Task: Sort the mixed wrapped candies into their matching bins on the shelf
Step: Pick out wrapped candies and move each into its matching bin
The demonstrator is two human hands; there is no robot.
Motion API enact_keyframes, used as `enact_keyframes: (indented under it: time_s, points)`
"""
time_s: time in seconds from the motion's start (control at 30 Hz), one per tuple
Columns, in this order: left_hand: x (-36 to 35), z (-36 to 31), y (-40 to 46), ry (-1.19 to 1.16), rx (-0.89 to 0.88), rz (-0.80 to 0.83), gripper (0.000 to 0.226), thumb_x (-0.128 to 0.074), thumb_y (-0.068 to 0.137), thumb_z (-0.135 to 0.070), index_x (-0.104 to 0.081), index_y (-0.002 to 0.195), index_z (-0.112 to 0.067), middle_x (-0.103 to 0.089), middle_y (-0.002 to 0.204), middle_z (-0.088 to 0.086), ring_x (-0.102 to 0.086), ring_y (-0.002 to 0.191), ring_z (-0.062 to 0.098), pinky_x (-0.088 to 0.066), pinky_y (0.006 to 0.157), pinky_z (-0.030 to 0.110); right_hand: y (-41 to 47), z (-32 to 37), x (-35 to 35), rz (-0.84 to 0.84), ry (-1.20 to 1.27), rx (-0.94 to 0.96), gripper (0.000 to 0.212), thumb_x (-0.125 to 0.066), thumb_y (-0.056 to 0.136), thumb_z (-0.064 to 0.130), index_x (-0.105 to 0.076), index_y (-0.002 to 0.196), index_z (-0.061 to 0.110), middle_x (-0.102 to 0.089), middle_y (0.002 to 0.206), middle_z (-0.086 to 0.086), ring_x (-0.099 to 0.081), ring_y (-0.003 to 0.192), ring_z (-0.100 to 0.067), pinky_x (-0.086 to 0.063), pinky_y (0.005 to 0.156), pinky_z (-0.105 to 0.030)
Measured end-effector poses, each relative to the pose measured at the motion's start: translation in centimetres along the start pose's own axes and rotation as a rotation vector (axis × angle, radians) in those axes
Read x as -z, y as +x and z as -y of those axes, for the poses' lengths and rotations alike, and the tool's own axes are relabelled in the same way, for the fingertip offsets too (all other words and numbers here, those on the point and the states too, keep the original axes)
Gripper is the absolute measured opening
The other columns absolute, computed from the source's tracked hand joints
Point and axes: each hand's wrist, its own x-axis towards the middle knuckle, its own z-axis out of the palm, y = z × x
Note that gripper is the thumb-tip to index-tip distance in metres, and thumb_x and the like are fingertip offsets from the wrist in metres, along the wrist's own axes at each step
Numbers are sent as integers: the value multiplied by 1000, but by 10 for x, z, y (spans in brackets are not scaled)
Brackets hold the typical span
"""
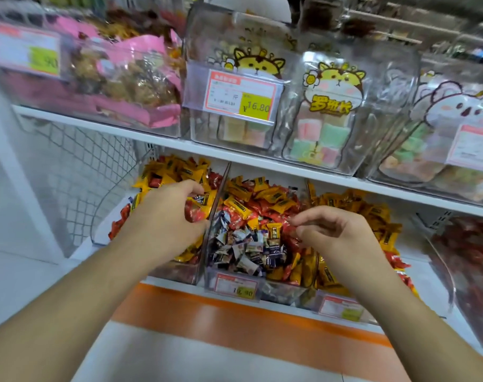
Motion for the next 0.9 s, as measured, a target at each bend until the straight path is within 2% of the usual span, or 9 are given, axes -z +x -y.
enact_keyframes:
  time_s: [0.07, 0.13, 0.27, 0.37, 0.47, 0.53, 0.6, 0.67, 0.9]
  points:
    - [-4, -5, -1, 39, -48, 33, 60, -80, 86, -44, -54, 140, -38, -58, 138, -14, -56, 118, 13, -47, 95, 32, 1, -4, 9, -11, -5, 2, 18, -73, 93, 13, -79, 89, 30, -73, 85, -17, -66, 85, -42, -58, 76, -53]
    - [-10, -16, -4, 32, -143, 41, 58, -75, 90, -47, -53, 142, -38, -51, 145, -20, -49, 131, 9, -42, 105, 30, 6, -12, 22, -58, -8, -5, 21, -72, 92, 7, -79, 90, 26, -74, 84, -12, -68, 79, -31, -58, 72, -38]
    - [-33, -39, -10, -29, -322, 147, 52, -62, 97, -51, -48, 146, -43, -45, 149, -28, -43, 134, -2, -37, 112, 26, 14, -40, 61, -135, -59, -50, 25, -66, 93, -5, -77, 94, 18, -78, 89, -2, -72, 85, -20, -56, 73, -26]
    - [-55, -59, -20, -53, -408, 283, 56, -54, 101, -52, -35, 154, -50, -28, 157, -35, -30, 141, -10, -25, 112, 18, 9, -65, 87, -46, -266, -109, 30, -64, 95, -4, -76, 92, 24, -77, 87, 5, -69, 76, -8, -53, 64, -23]
    - [-79, -76, -30, -52, -470, 399, 62, -50, 103, -54, -20, 156, -57, -9, 161, -42, -17, 147, -12, -24, 122, 27, 2, -80, 100, 76, -528, -155, 37, -61, 92, -4, -76, 90, 30, -76, 86, 9, -69, 83, -2, -56, 75, -22]
    - [-93, -81, -35, -30, -485, 447, 65, -48, 103, -55, -12, 156, -60, 0, 161, -43, -12, 150, -10, -26, 124, 33, -1, -81, 102, 151, -624, -186, 32, -67, 91, 3, -75, 91, 34, -75, 87, 12, -68, 82, 2, -55, 76, -17]
    - [-104, -84, -38, -10, -493, 468, 67, -47, 103, -55, -8, 156, -60, 3, 161, -43, -11, 151, -9, -27, 124, 33, -2, -80, 102, 219, -678, -217, 25, -78, 87, 13, -76, 96, 36, -73, 92, 16, -66, 85, 5, -51, 75, -12]
    - [-110, -84, -40, -28, -495, 466, 68, -48, 103, -55, -6, 156, -61, 2, 161, -43, -12, 151, -9, -27, 123, 33, -1, -83, 100, 268, -758, -221, 23, -85, 82, 22, -78, 100, 35, -71, 98, 19, -64, 91, 0, -51, 81, -19]
    - [-112, -82, -43, -57, -491, 435, 66, -50, 102, -54, -11, 155, -62, -8, 162, -41, -16, 150, -9, -27, 123, 31, 3, -91, 93, 251, -766, -188, 19, -80, 82, 17, -79, 75, 35, -72, 77, 18, -63, 77, 2, -43, 63, -11]
